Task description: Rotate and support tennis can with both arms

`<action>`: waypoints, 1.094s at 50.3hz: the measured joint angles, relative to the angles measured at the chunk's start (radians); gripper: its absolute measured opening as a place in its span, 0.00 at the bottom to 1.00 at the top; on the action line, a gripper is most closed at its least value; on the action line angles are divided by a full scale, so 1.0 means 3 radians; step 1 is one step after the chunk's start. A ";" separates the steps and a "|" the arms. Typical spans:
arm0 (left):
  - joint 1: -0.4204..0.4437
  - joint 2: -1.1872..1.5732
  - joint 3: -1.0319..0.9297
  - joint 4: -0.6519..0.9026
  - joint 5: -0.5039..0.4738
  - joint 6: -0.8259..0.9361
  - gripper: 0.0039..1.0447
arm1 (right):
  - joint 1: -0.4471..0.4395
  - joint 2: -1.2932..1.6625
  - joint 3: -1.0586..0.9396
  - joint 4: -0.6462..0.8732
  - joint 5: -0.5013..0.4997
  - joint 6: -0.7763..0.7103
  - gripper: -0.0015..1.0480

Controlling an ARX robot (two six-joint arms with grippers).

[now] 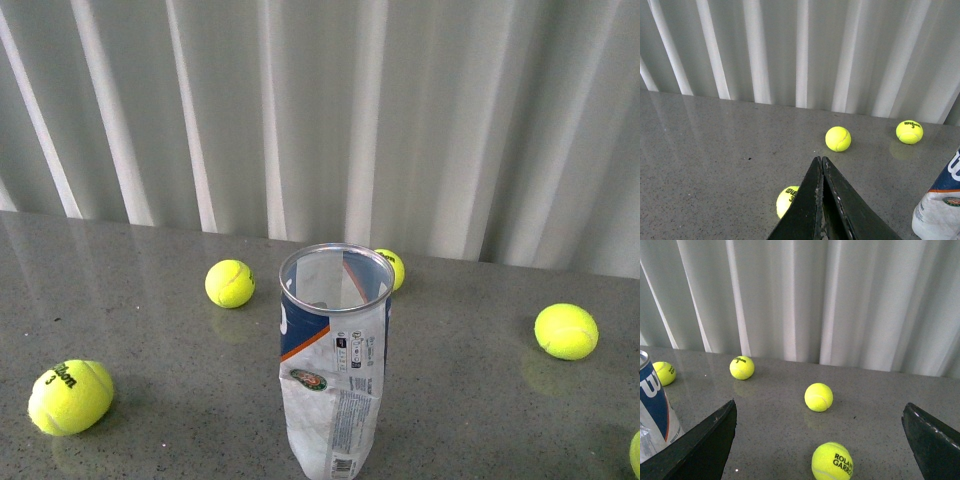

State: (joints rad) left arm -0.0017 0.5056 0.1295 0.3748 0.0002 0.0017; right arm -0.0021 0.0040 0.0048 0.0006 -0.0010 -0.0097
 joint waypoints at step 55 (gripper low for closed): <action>0.0000 -0.1617 -0.0348 -0.1228 -0.0001 -0.0005 0.03 | 0.0000 0.0000 0.0000 0.0000 0.0000 0.0000 0.93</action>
State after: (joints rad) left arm -0.0017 0.0204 0.0250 0.0063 -0.0002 0.0002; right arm -0.0021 0.0040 0.0048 0.0006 -0.0010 -0.0097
